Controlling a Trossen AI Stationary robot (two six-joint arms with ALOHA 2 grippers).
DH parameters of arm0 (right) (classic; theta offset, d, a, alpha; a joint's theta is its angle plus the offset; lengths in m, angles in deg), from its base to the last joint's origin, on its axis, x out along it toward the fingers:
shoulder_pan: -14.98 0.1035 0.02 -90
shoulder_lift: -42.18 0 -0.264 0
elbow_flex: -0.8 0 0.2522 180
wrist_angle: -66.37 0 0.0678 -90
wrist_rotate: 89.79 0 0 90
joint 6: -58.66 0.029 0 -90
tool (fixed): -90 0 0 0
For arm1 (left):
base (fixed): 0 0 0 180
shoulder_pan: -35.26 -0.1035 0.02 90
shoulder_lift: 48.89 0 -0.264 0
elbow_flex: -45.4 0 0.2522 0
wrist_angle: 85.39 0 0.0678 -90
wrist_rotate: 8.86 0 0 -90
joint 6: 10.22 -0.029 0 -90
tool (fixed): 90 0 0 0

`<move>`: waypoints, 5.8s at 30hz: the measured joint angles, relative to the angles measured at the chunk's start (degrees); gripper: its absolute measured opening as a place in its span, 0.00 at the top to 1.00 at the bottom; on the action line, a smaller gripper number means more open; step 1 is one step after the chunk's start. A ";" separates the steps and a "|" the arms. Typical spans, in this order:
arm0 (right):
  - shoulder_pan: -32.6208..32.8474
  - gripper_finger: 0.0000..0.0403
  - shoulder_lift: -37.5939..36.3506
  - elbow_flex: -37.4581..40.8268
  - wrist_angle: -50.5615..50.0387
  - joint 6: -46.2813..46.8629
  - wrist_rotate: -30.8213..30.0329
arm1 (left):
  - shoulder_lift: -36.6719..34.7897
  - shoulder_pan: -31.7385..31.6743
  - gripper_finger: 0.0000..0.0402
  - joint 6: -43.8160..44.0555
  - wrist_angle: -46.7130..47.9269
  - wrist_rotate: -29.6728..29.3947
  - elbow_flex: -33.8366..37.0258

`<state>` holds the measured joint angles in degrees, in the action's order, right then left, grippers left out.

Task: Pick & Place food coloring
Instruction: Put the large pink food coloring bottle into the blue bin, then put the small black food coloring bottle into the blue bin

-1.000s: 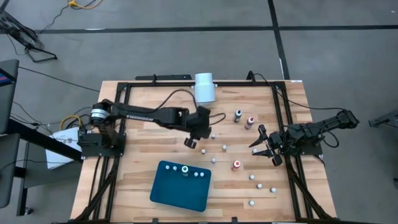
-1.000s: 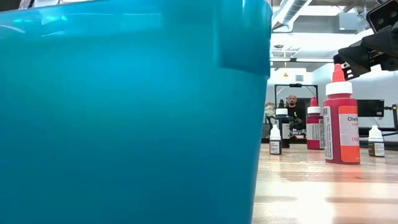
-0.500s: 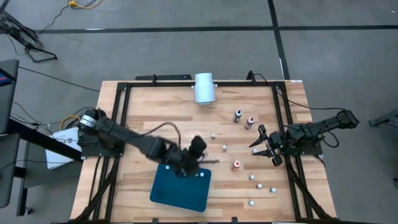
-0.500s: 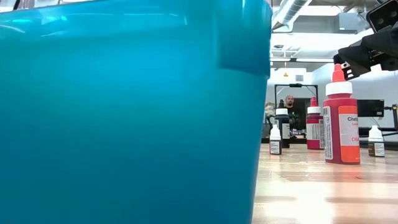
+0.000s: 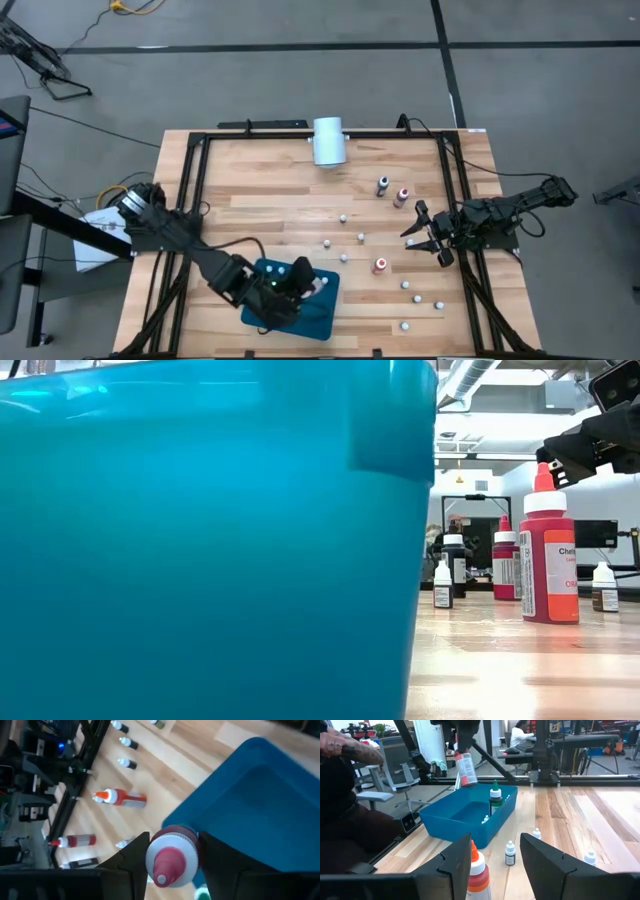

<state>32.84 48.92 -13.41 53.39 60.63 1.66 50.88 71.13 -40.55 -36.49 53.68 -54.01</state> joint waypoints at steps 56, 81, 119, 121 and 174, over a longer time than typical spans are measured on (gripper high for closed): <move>0.01 0.61 0.00 -0.02 -0.33 0.00 -0.02 | 0.63 -4.47 0.56 37.66 4.30 10.64 13.49; 0.00 0.61 -0.01 -0.02 -0.33 0.00 -0.02 | -9.00 -4.55 0.56 36.79 17.70 2.81 13.54; 0.00 0.61 -0.02 -0.01 -0.19 -0.01 -0.01 | -8.91 -31.18 0.56 8.46 -21.75 22.33 27.18; 0.00 0.61 -0.01 0.00 -0.21 0.00 0.00 | -6.83 -31.18 0.56 8.46 -18.27 24.47 24.24; 0.00 0.61 0.00 -0.02 -0.31 0.00 -0.02 | 13.92 -33.41 0.74 1.03 -14.46 32.56 9.66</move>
<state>32.84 48.92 -13.43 53.08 60.63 1.64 64.80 37.72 -39.52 -50.95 86.24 -44.35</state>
